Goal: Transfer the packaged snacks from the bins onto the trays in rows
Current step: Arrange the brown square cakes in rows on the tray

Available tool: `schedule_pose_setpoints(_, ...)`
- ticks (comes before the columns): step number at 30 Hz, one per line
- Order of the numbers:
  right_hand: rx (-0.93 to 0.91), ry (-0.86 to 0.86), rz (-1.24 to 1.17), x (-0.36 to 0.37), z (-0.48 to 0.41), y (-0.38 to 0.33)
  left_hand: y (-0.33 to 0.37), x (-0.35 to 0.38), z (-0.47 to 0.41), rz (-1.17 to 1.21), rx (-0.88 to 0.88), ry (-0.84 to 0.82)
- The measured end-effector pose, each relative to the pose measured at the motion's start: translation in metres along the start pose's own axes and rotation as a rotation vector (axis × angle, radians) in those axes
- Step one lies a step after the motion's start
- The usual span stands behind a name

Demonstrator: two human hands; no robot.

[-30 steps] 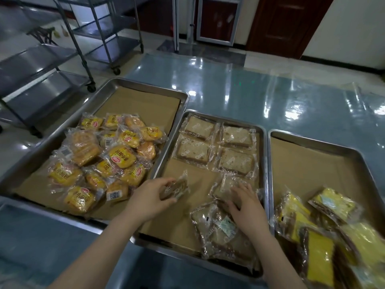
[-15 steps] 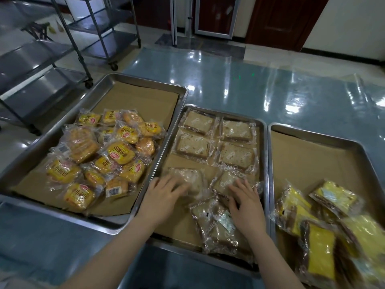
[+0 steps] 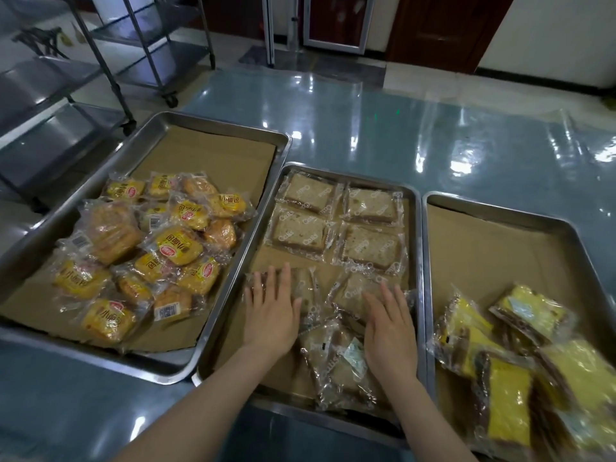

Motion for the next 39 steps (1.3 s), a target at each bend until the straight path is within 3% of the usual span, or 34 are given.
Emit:
schedule_pose_setpoints(7, -0.020, -0.237, 0.168, 0.016, -0.005, 0.003, -0.009, 0.021, -0.025, -0.169, 0.081, -0.127)
schedule_pose_setpoints(14, 0.017, -0.163, 0.155, 0.008, -0.032, -0.007, -0.014, 0.023, -0.033, -0.162, 0.141, -0.173)
schedule_pose_setpoints(19, -0.011, -0.322, 0.242, 0.028, -0.042, -0.007, -0.016, 0.022, -0.034, -0.162, 0.158, -0.197)
schedule_pose_setpoints(30, -0.075, -0.408, 0.280, 0.035, -0.034, 0.004, -0.010, 0.011, -0.041, -0.206, 0.201, -0.276)
schedule_pose_setpoints(33, -0.083, -0.408, 0.177, 0.021, -0.032, 0.000, 0.001, -0.002, -0.033, -0.147, 0.233, -0.196)
schedule_pose_setpoints(36, -0.032, -0.171, -0.014, -0.011, -0.014, 0.005, 0.001, -0.019, 0.001, 0.108, 0.230, 0.065)
schedule_pose_setpoints(39, 0.059, -0.086, -0.221, -0.025, 0.016, 0.019, -0.018, -0.007, 0.036, 0.420, 0.040, 0.008)
Point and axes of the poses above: each hand's wrist, its own z-axis away from the middle knuckle, its own x-axis out of the palm, y = z × x, the point moved 6 cm from there along -z, towards the middle knuckle, and after that the axes turned 6 degrees about z, right-handed, at the moved point
